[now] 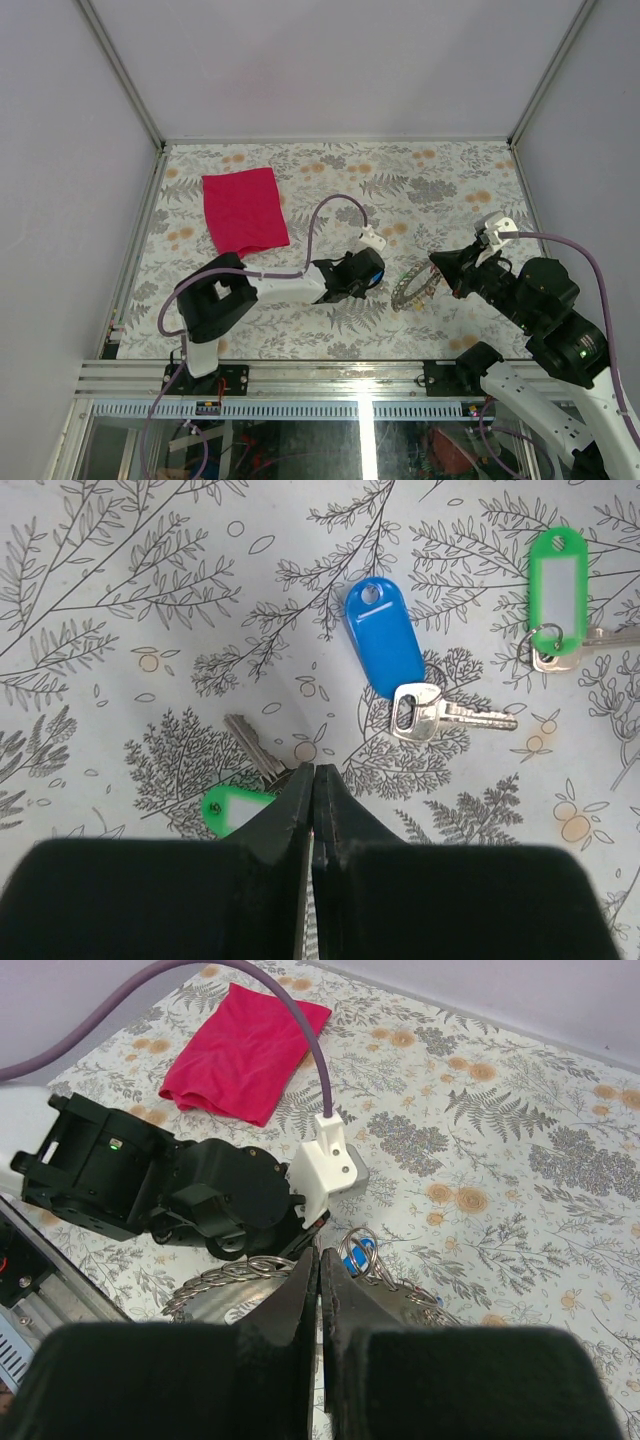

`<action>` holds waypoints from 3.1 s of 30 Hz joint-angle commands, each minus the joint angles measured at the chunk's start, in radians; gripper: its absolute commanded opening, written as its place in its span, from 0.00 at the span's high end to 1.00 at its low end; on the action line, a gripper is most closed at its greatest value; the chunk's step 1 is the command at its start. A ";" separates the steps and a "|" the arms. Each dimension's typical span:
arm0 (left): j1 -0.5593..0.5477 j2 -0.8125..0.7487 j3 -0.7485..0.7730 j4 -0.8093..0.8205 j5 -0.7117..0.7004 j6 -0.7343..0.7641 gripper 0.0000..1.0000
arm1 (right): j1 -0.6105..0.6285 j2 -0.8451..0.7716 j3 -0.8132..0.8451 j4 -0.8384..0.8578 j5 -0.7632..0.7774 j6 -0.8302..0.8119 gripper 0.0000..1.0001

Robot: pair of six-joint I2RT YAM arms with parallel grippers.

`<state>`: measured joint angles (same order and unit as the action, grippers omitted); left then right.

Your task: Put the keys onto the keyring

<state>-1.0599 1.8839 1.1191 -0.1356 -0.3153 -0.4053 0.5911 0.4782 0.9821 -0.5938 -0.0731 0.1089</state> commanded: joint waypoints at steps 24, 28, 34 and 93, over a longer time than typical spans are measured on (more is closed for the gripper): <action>0.047 -0.748 -0.200 0.222 0.048 0.051 1.00 | 0.005 -0.094 -0.223 0.610 -0.298 -0.090 1.00; 0.051 -0.837 -0.158 0.224 0.025 0.050 1.00 | 0.005 -0.053 -0.269 0.800 -0.408 -0.121 1.00; 0.054 -0.913 -0.079 0.230 -0.003 0.031 1.00 | 0.005 0.042 -0.269 1.033 -0.536 -0.125 1.00; 0.055 -0.916 0.154 -0.028 0.147 0.074 1.00 | 0.190 0.275 -0.083 0.872 -0.510 -0.542 1.00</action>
<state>-1.0122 0.9840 1.2068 -0.1070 -0.2646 -0.3737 0.7742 0.8070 0.8215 0.2966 -0.5282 -0.2741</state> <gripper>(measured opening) 0.010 0.010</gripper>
